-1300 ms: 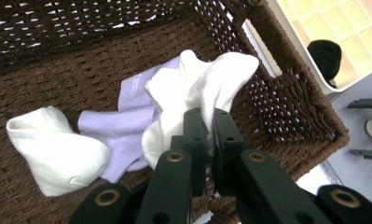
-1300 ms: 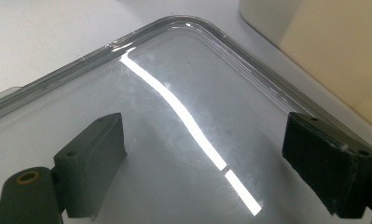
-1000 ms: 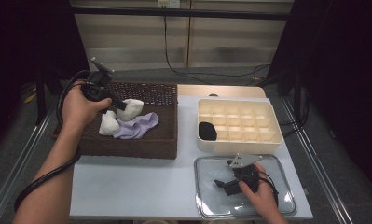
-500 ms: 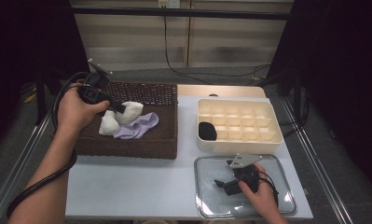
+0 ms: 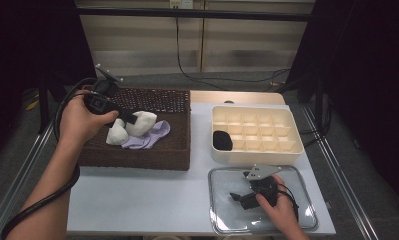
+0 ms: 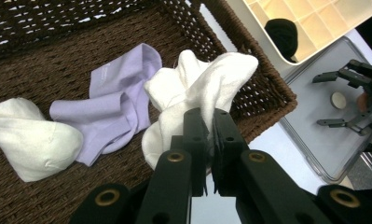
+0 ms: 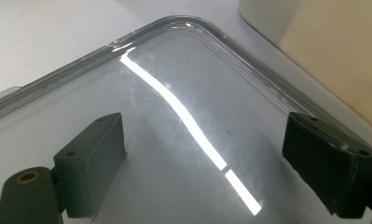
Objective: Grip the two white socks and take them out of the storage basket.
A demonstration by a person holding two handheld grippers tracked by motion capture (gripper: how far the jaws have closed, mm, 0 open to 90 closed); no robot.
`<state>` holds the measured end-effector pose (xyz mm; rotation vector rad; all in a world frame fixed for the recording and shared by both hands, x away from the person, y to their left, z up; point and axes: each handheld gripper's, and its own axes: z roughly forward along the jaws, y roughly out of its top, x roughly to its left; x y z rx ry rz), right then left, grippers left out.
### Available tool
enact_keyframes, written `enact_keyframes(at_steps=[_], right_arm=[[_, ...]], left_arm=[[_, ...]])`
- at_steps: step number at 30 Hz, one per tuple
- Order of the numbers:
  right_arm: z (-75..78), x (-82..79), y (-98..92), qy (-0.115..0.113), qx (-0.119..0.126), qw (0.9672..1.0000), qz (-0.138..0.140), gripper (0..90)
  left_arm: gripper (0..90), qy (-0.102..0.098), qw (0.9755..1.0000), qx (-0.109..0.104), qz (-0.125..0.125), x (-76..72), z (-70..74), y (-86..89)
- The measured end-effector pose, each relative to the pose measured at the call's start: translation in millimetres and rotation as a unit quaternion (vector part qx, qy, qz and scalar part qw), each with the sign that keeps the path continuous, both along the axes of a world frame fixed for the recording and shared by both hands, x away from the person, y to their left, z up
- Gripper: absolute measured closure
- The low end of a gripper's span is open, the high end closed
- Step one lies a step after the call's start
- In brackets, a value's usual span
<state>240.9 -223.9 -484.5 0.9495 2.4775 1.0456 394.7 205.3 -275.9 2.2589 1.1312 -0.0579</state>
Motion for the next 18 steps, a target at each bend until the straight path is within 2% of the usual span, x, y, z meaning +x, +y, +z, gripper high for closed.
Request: enact_keyframes(at_steps=[6, 13, 17, 18], right_arm=[[0.0, 0.0, -0.1, 0.000, -0.001, 1.0000, 0.001, 12.5], [0.0, 0.1, -0.1, 0.000, -0.001, 1.0000, 0.001, 12.5], [0.0, 0.0, -0.1, 0.000, -0.001, 1.0000, 0.001, 12.4], [0.0, 0.0, -0.1, 0.000, -0.001, 1.0000, 0.001, 12.4]], left_arm=[[86.0, -0.008, 0.9999, -0.004, -0.009, -6.0, 3.0, -1.5], [86.0, -0.008, 0.9996, -0.005, -0.027, -12.2, 3.6, -4.7], [86.0, -0.004, 0.9996, -0.008, -0.025, -15.9, 2.6, -6.9], [86.0, -0.005, 0.9994, -0.006, -0.033, -16.1, 2.8, -6.5]])
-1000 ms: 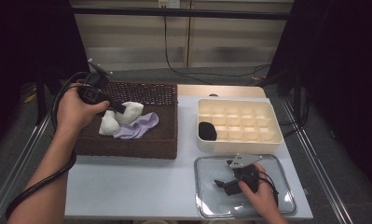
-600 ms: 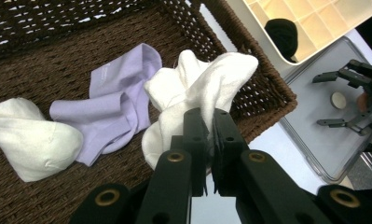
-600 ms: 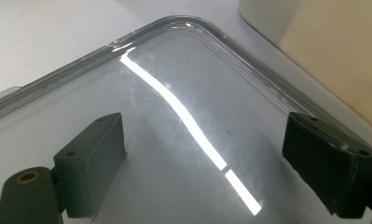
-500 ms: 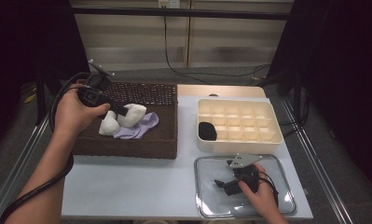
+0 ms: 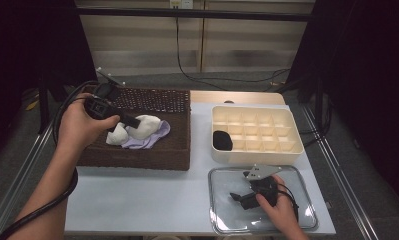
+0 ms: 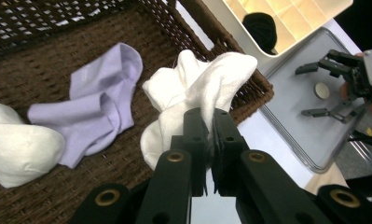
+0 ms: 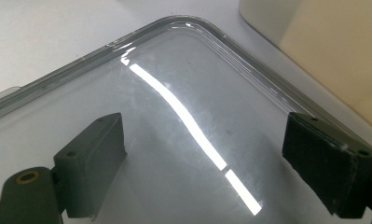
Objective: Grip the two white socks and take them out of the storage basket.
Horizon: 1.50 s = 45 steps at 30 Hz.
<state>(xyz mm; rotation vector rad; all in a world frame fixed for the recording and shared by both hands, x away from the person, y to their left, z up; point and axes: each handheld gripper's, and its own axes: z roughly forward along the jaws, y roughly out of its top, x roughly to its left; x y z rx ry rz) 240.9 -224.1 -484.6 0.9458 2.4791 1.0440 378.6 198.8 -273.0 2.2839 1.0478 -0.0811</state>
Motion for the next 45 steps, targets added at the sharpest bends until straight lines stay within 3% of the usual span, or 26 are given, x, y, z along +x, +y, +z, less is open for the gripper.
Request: enact_keyframes(at_steps=[7, 24, 34, 40, 42, 45], right_arm=[[0.0, 0.1, 0.0, 0.000, 0.000, 1.0000, 0.000, 12.5], [0.0, 0.1, 0.0, 0.000, 0.000, 1.0000, 0.000, 12.4], [0.0, 0.2, -0.1, 0.000, 0.000, 1.0000, 0.000, 12.5], [0.2, -0.2, 0.0, 0.002, 0.000, 1.0000, -0.001, 12.5], [0.1, -0.2, 0.0, 0.001, 0.000, 1.0000, -0.001, 12.4], [0.0, 0.1, 0.0, 0.000, 0.000, 1.0000, 0.000, 12.5]], left_arm=[[86.0, -0.006, 1.0000, 0.002, -0.006, -7.5, 1.5, -3.3], [86.0, 0.005, 0.9997, -0.001, -0.023, -15.0, -1.7, -4.6], [86.0, -0.004, 0.9994, -0.008, -0.033, -25.3, 4.0, -4.5], [86.0, 0.000, 0.9993, -0.011, -0.036, -35.5, -3.2, -8.6], [85.9, -0.003, 0.9986, -0.014, -0.051, -39.3, -6.8, -9.2], [85.9, -0.005, 0.9983, -0.018, -0.054, -46.7, -12.7, -11.2]])
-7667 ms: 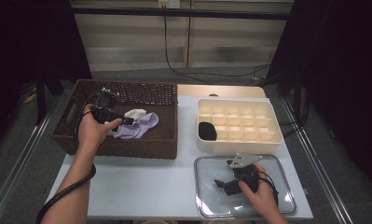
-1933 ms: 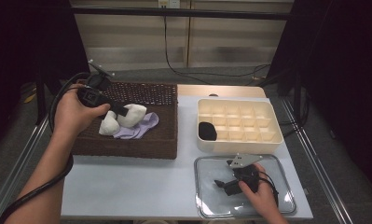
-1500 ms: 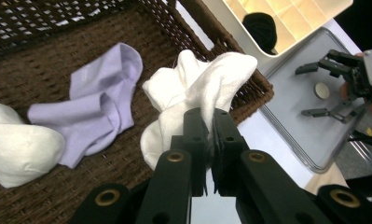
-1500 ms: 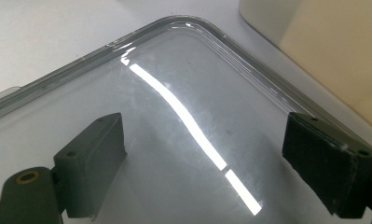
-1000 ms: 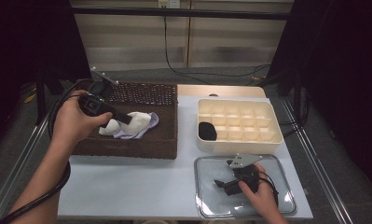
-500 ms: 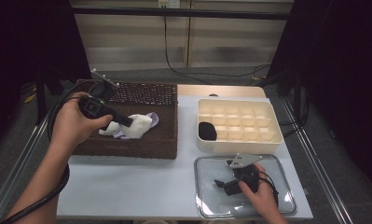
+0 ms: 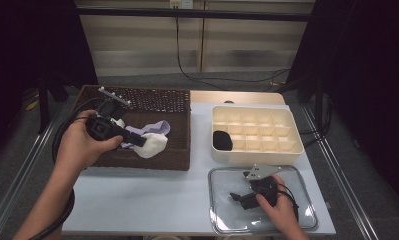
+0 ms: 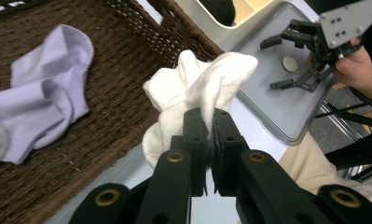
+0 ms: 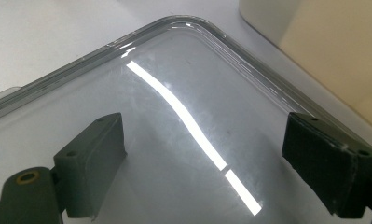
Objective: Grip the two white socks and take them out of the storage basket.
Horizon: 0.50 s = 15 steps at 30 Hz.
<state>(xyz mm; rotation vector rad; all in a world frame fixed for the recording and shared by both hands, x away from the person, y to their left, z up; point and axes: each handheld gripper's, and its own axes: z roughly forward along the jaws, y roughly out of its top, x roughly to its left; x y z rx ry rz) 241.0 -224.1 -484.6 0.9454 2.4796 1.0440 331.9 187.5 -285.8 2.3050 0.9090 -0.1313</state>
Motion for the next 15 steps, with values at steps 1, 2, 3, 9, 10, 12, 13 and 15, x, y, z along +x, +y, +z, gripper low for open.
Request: enact_keyframes(at_steps=[1, 2, 3, 9, 10, 12, 13, 15], right_arm=[[0.1, -0.3, 0.0, 0.001, 0.000, 1.0000, -0.001, 12.4], [0.1, -0.3, 0.1, 0.001, 0.000, 1.0000, -0.001, 12.5], [0.1, -0.3, 0.1, 0.001, 0.000, 1.0000, -0.001, 12.5], [0.0, -0.1, 0.0, 0.000, 0.000, 1.0000, 0.000, 12.5], [0.0, -0.1, 0.0, 0.000, 0.000, 1.0000, 0.000, 12.5], [0.0, -0.2, 0.1, 0.000, 0.000, 1.0000, 0.000, 12.5], [0.0, -0.2, 0.1, 0.000, 0.000, 1.0000, 0.000, 12.5], [0.0, -0.2, 0.0, 0.000, 0.000, 1.0000, 0.000, 12.4]], left_arm=[[85.8, 0.002, 1.0000, -0.003, 0.001, -2.4, -2.4, -1.1], [85.8, 0.000, 1.0000, 0.000, -0.004, -4.2, -4.8, -1.9], [85.8, -0.001, 1.0000, 0.005, -0.004, -6.5, -7.5, -3.7], [85.5, -0.002, 0.9996, 0.023, -0.016, -16.8, -24.4, -14.0], [85.5, 0.000, 0.9995, 0.023, -0.019, -18.4, -28.1, -15.9], [85.4, 0.002, 0.9995, 0.021, -0.025, -22.1, -35.4, -19.2], [85.4, 0.001, 0.9993, 0.027, -0.028, -23.7, -39.1, -21.0], [85.2, 0.005, 0.9993, 0.023, -0.030, -26.4, -47.2, -23.9]])
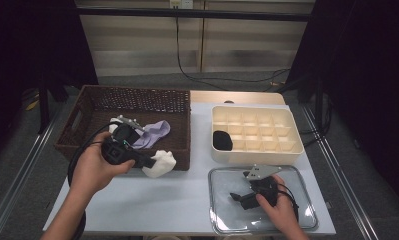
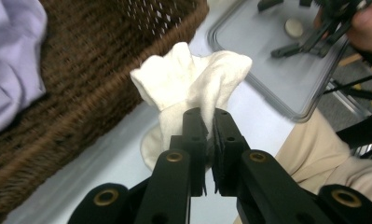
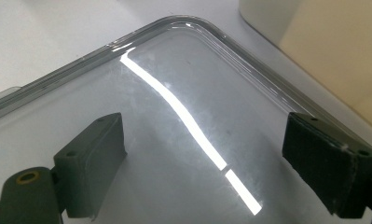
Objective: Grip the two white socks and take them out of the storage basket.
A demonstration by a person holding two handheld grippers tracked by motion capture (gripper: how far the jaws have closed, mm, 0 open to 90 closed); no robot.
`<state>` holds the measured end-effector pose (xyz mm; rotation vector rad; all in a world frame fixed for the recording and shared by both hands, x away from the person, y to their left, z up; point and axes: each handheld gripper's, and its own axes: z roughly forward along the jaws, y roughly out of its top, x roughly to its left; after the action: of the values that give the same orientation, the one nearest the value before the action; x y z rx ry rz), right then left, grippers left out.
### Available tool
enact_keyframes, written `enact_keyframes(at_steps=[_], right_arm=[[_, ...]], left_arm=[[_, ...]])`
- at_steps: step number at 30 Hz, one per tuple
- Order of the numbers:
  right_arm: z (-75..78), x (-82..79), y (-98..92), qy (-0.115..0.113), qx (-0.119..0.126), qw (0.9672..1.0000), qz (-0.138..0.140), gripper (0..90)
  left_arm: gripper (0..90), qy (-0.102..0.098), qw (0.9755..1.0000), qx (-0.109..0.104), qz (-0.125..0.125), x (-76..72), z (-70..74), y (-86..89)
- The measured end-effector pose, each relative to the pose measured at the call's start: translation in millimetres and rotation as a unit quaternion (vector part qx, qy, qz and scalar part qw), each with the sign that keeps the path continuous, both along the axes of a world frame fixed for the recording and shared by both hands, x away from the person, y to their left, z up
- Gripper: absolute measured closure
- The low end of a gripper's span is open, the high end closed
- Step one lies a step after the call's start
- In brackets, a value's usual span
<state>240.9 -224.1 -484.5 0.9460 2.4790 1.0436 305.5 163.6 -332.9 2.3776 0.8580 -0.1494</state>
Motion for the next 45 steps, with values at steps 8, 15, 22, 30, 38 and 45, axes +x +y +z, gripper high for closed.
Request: enact_keyframes(at_steps=[8, 15, 22, 30, 38, 45], right_arm=[[0.0, 0.1, 0.0, 0.000, 0.000, 1.0000, 0.000, 12.5], [0.0, 0.0, 0.0, 0.000, 0.000, 1.0000, 0.000, 12.5], [0.0, 0.0, 0.0, 0.000, 0.000, 1.0000, 0.000, 12.5], [0.0, 0.1, -0.1, 0.000, 0.000, 1.0000, 0.000, 12.5], [0.0, 0.0, 0.0, 0.000, 0.000, 1.0000, 0.000, 12.5], [0.0, 0.1, 0.0, 0.000, 0.000, 1.0000, 0.000, 12.4]], left_arm=[[69.3, 0.001, 0.9999, 0.014, 0.010, -0.2, -24.8, -7.7], [60.3, -0.025, 0.9992, 0.018, 0.026, 7.2, -13.3, -6.3], [52.0, -0.042, 0.9974, 0.010, 0.058, 25.6, -7.7, 3.8], [41.8, -0.056, 0.9947, 0.009, 0.085, 45.6, -5.9, 15.0], [31.9, -0.069, 0.9908, 0.008, 0.116, 64.9, -7.3, 24.4], [29.3, -0.082, 0.9872, 0.008, 0.137, 78.0, -12.4, 34.1]])
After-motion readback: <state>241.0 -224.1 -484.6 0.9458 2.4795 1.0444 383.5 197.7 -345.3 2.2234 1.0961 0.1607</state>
